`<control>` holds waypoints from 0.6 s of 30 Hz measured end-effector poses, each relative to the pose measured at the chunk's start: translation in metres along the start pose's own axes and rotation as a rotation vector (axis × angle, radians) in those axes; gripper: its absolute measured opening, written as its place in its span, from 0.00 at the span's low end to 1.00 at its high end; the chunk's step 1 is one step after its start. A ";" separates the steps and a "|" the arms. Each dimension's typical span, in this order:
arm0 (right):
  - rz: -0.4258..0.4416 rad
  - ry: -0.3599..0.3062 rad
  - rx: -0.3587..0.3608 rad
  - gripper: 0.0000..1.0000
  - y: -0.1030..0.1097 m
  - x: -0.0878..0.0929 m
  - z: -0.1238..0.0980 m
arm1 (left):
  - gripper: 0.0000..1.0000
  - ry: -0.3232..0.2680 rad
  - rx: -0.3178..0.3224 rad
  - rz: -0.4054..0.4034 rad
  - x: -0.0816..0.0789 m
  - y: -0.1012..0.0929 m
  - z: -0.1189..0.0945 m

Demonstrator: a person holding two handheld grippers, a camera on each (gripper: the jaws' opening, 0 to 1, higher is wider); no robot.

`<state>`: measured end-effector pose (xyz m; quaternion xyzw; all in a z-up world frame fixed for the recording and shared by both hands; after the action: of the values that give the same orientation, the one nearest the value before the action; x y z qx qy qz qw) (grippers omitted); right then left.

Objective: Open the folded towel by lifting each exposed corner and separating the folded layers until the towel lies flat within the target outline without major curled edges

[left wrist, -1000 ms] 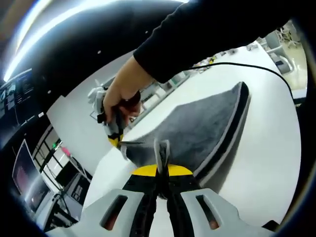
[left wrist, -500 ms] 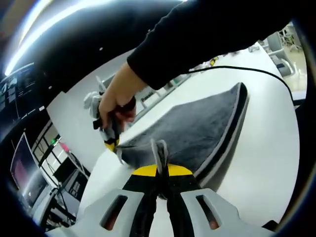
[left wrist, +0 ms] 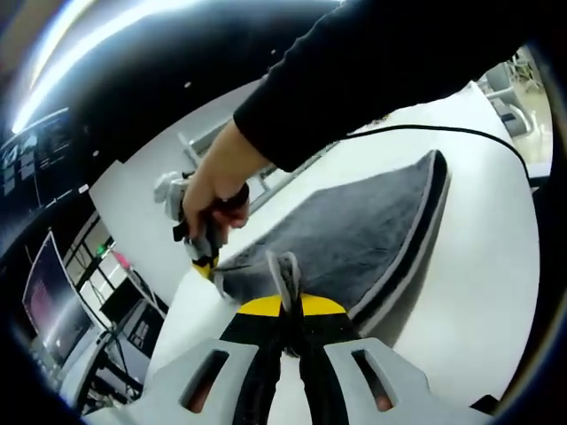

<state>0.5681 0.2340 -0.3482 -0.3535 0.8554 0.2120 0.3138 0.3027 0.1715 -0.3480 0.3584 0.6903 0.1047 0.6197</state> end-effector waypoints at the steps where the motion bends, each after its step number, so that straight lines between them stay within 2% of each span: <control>1: -0.001 0.001 -0.003 0.00 0.002 0.000 0.002 | 0.04 0.004 -0.003 -0.001 0.002 0.001 0.000; 14: 0.006 0.007 -0.006 0.00 0.007 -0.001 0.011 | 0.04 0.038 -0.001 0.003 0.016 0.007 -0.003; 18: -0.001 0.006 -0.006 0.00 0.008 -0.001 0.013 | 0.06 0.016 -0.052 -0.003 0.015 0.012 -0.004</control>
<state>0.5679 0.2479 -0.3554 -0.3552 0.8555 0.2135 0.3104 0.3033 0.1909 -0.3519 0.3405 0.6929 0.1246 0.6232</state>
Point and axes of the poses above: the point that each gripper's makers call its tool centre point, and the gripper's own axes: z roughly forward along the fingers, y roughly to its left, x roughly out of its underside, the point moved 3 cm from there along -z, roughly backward along the fingers, and after that the axes turned 1 degree about y, right-handed, at the moved point
